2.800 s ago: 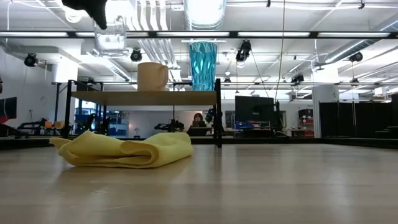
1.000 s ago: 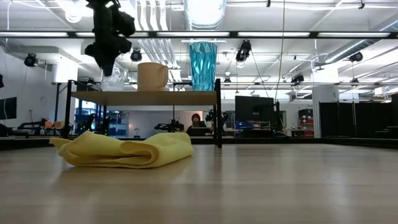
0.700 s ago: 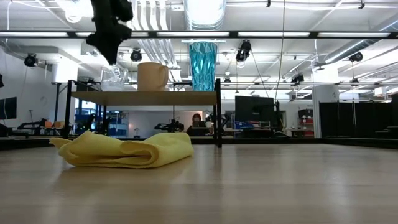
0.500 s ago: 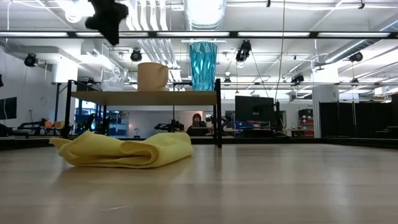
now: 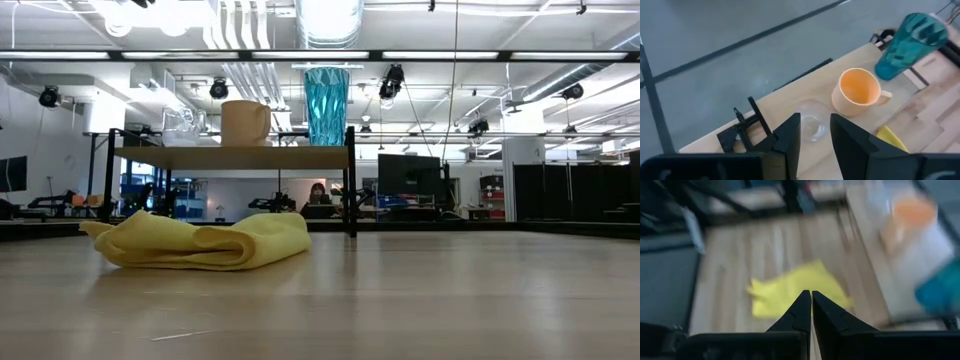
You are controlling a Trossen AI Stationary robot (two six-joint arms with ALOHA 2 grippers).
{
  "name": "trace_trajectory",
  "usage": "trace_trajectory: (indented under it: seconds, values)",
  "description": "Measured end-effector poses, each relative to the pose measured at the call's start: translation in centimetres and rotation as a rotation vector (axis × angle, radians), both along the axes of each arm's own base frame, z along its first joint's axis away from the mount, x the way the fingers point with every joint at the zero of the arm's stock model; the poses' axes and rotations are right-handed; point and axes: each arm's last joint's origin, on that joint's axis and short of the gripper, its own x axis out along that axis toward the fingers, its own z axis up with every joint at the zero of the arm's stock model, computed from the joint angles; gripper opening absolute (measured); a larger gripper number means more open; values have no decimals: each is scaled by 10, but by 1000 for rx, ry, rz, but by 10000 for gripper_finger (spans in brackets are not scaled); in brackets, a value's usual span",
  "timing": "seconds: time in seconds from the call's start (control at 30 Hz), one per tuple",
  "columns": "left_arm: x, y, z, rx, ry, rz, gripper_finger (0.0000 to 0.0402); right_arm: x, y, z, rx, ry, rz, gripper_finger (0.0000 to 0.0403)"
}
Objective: Stack small to large cups/mugs on shelf
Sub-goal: Return to Home Position
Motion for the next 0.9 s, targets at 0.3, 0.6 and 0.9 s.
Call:
trace_trajectory:
  seconds: [0.3,0.6,0.9]
  values:
    - [-23,-46,-12,62,-259,-182,92,-34,1,21,-9,-126,60,9]
    - [-62,-107,-67,155,-446,-208,92,-73,-1,3,61,-282,11,9]
    - [-98,-165,-112,287,-688,-277,92,-120,-3,-25,160,-598,-11,9]
